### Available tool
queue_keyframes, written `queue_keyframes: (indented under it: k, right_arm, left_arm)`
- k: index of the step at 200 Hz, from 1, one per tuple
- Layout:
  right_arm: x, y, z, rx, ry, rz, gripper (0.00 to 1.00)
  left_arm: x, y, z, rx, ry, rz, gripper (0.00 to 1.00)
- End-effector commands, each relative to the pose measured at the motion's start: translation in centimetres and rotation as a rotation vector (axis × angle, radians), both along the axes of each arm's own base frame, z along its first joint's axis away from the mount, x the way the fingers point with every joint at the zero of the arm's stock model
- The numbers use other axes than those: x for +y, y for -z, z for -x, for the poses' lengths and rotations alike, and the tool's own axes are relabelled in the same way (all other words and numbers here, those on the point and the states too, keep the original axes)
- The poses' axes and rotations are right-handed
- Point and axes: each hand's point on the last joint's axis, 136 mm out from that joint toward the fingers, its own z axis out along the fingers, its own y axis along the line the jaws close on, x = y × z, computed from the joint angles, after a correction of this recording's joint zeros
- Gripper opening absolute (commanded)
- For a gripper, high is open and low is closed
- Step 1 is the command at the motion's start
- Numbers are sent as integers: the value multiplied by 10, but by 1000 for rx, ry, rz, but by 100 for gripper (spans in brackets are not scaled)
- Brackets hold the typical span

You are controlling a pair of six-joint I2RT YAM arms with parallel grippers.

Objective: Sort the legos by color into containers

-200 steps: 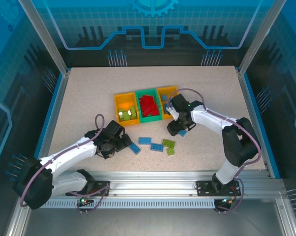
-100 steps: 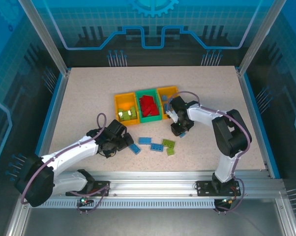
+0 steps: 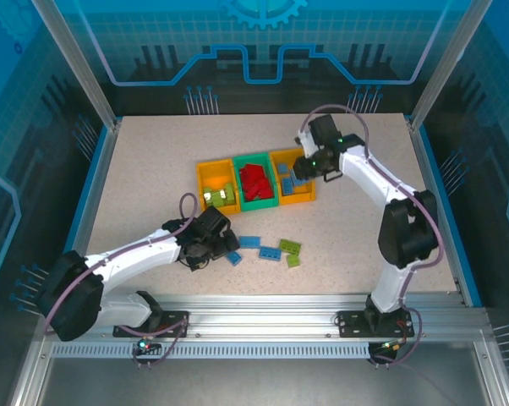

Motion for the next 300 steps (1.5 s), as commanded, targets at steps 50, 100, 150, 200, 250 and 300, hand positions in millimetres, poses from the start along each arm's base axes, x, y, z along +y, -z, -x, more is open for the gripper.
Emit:
queue_keyframes:
  k: [50, 100, 150, 200, 250, 300]
  right_arm:
    - [-3, 43, -22, 202, 151, 14, 55]
    - [-1, 15, -10, 159, 167, -47, 81]
    - [-6, -18, 13, 67, 155, -98, 91]
    - [-40, -16, 44, 11, 206, -11, 95]
    - [-71, -3, 69, 38, 272, 11, 96]
    - [-91, 1, 79, 53, 322, 0, 96]
  left_arm:
    - [-27, 4, -8, 19, 4, 18, 94]
    - [-32, 9, -8, 35, 14, 20, 88]
    - [-37, 16, -5, 66, 17, 16, 82]
    - [-44, 20, -11, 70, 17, 8, 83]
    - [-48, 28, -12, 94, 32, -7, 80]
    - [-41, 28, -12, 86, 38, -48, 74]
